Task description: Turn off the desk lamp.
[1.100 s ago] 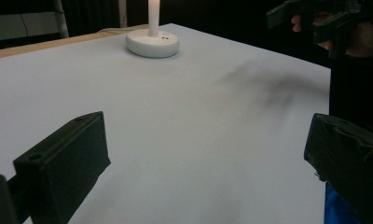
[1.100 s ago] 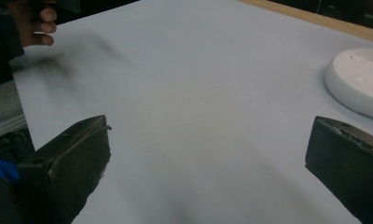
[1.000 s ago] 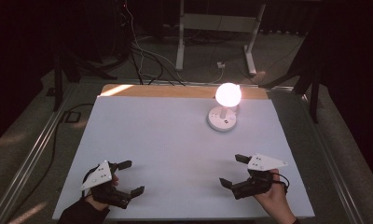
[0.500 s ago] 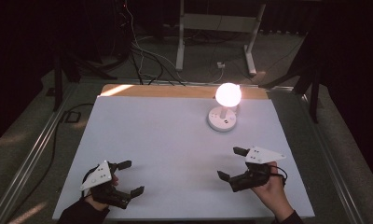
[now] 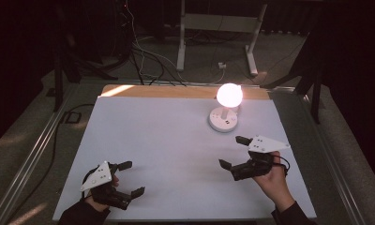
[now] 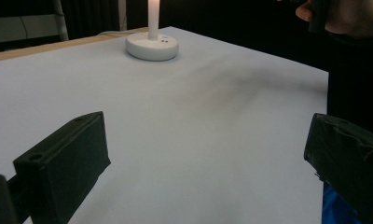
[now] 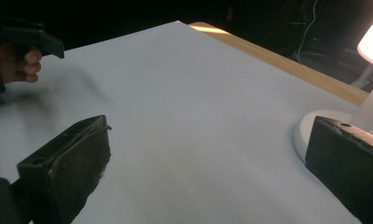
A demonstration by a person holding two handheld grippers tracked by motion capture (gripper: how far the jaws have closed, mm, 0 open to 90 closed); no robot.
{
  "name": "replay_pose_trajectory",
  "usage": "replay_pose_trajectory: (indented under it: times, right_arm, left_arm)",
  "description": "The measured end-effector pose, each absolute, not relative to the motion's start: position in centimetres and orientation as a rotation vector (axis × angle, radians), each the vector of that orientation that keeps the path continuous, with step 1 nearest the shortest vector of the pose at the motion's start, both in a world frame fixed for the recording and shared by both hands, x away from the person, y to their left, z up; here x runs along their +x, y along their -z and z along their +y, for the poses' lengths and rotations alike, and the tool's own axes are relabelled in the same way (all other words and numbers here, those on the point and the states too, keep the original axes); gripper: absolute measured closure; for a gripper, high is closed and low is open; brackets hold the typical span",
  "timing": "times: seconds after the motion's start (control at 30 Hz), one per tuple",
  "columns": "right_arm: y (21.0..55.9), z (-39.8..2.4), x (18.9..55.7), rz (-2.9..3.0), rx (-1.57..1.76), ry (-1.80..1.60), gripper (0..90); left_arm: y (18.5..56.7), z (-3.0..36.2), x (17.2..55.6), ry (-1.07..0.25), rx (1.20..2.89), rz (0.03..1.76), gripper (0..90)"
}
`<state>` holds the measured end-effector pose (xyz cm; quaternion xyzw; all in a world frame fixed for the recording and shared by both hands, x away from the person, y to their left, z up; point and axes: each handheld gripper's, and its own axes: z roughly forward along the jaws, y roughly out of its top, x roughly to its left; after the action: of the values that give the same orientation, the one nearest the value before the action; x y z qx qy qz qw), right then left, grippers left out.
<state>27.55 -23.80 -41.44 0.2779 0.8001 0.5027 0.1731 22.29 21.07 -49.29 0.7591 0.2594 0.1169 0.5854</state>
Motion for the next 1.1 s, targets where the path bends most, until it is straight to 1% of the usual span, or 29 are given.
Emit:
replay_pose_trajectory:
  times: [0.2, 0.53, 0.83, 1.1]
  right_arm:
    - [40.9, -23.9, 28.7, 2.243, 0.8, -1.44, 0.0]
    - [40.9, -23.7, 30.7, 2.196, 0.836, -1.425, 0.0]
    - [41.7, -23.0, 33.4, 2.196, 0.92, -1.408, 0.0]
    - [42.4, -22.3, 34.9, 2.205, 0.929, -1.37, 0.0]
  left_arm:
    - [49.3, 21.1, 22.3, -0.271, 1.769, 0.605, 0.5]
    - [49.3, 21.1, 22.3, -0.27, 1.764, 0.607, 0.5]
    - [49.3, 21.2, 22.3, -0.266, 1.761, 0.608, 0.5]
    - [49.2, 21.2, 22.3, -0.265, 1.758, 0.606, 0.5]
